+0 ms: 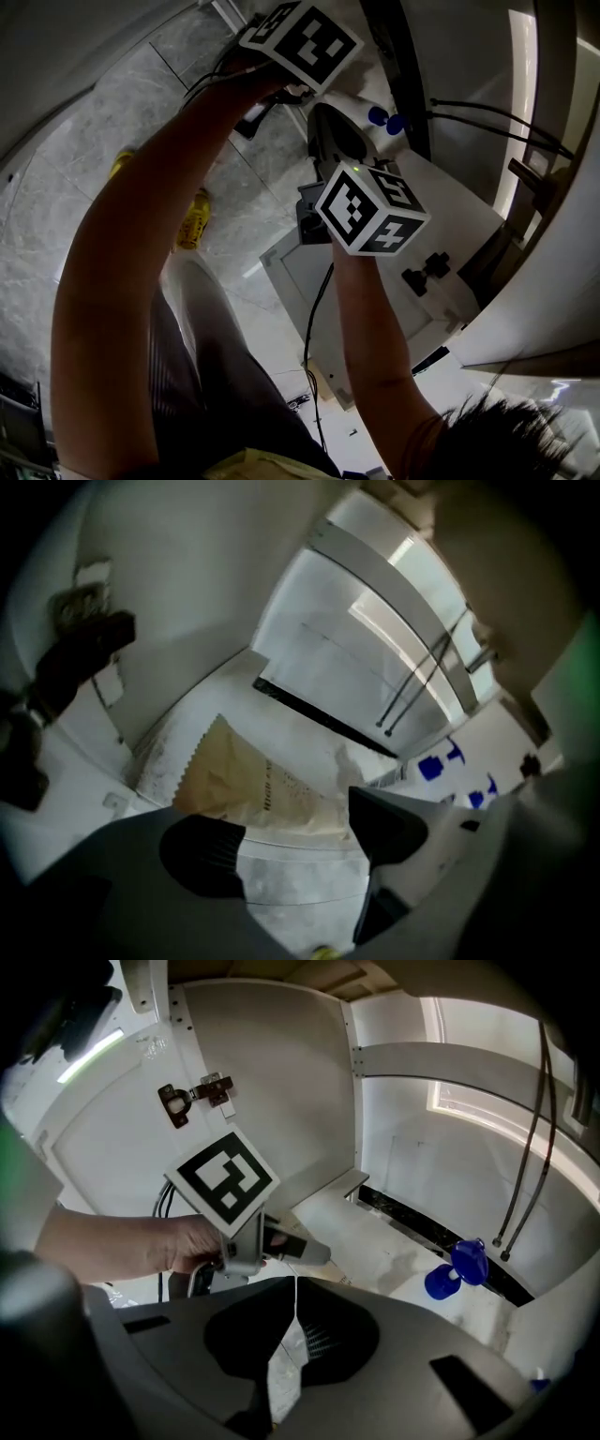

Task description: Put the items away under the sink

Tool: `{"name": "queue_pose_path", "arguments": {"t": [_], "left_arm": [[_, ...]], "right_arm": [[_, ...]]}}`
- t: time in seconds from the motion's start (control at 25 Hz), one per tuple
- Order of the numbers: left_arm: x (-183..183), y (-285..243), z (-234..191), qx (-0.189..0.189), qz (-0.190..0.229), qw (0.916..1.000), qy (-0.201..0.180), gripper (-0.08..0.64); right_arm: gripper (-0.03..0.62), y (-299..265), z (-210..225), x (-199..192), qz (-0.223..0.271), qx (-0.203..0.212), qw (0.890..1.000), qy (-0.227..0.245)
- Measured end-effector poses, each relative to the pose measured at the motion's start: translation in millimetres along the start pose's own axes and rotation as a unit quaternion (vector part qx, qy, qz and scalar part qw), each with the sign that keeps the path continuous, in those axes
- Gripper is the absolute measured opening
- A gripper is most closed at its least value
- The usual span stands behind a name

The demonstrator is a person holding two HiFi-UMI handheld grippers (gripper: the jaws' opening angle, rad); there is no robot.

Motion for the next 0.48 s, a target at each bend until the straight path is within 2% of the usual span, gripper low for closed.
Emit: {"name": "queue_pose_path", "arguments": {"t": [0.08, 0.16, 0.36, 0.48], "left_arm": [[-2, 0, 2, 0.026, -0.009, 0.9961, -0.084, 0.354], [-4, -1, 3, 0.047, -0.015, 0.9876, -0.149, 0.356], [-9, 0, -3, 0.062, -0.034, 0.9715, -0.226, 0.356], [-14, 0, -9, 0.07, -0.053, 0.9542, -0.286, 0.356]], "right_arm": [[0.028, 1, 1, -1, 0.0, -0.001, 1.0, -0.001], [0.028, 1, 1, -1, 0.0, 0.0, 1.0, -0.002], [0.028, 3, 3, -3, 0.001, 0.001, 1.0, -0.003], [0.027, 3, 4, -5, -0.002, -0.001, 1.0, -0.004]]}}
Point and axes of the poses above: the fingertips, and each gripper's own axes: y backward along the fingers, z to its right, x out of its top, the point moved 3 cm from there along y, backward along the fingers, and after that the axes turned 3 degrees about z, right-handed, at the moved point
